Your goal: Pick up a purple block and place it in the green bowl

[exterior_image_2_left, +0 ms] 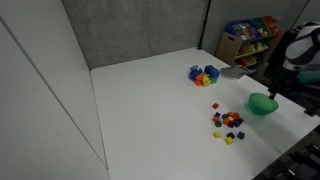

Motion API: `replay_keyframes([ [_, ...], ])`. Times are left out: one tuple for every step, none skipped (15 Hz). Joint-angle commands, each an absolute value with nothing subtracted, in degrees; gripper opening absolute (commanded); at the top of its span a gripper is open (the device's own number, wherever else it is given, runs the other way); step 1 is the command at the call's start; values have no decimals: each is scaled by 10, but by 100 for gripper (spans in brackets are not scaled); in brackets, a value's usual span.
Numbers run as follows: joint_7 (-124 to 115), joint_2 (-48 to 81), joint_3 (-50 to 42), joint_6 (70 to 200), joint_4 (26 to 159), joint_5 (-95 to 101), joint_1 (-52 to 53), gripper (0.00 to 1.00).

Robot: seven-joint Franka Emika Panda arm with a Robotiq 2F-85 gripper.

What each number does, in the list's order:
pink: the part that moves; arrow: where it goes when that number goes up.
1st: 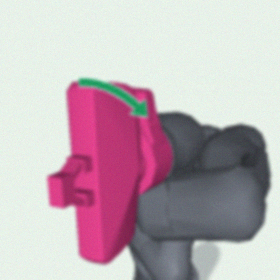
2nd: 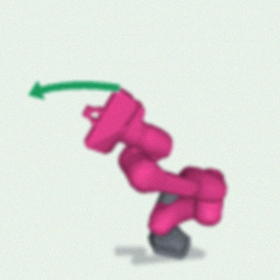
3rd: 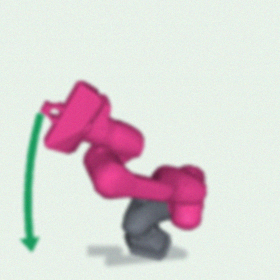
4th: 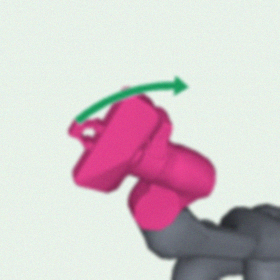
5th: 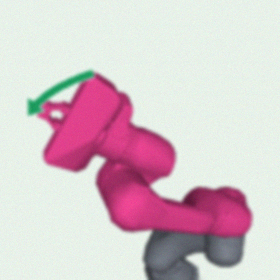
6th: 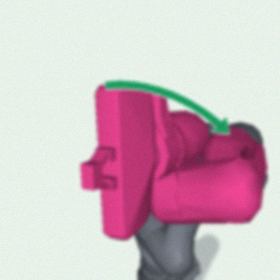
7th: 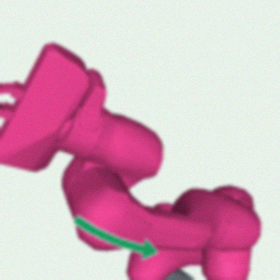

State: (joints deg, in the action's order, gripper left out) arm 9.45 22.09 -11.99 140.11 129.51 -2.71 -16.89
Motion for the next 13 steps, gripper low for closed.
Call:
replay_keyframes([
  [131, 139, -102, 1357, 1328, -23, -162, 100],
  [131, 118, -101, 1351, 1335, -17, -154, 100],
  [126, 99, -100, 1348, 1342, -12, -146, 100],
  [125, 80, -98, 1337, 1346, -9, -139, 100],
  [120, 61, -96, 1326, 1350, -4, -130, 100],
  [116, 43, -96, 1319, 1354, 3, -122, 100],
  [109, 23, -95, 1309, 1359, 14, -114, 100],
  [107, 5, -94, 1299, 1362, 22, -108, 100],
  [106, -10, -92, 1289, 1364, 28, -103, 100],
  [110, -23, -91, 1279, 1366, 32, -99, 100],
  [116, -34, -90, 1268, 1369, 39, -96, 100],
  [115, 2, -93, 1285, 1351, 20, -98, 100],
  [115, -10, -92, 1277, 1354, 25, -95, 100],
])
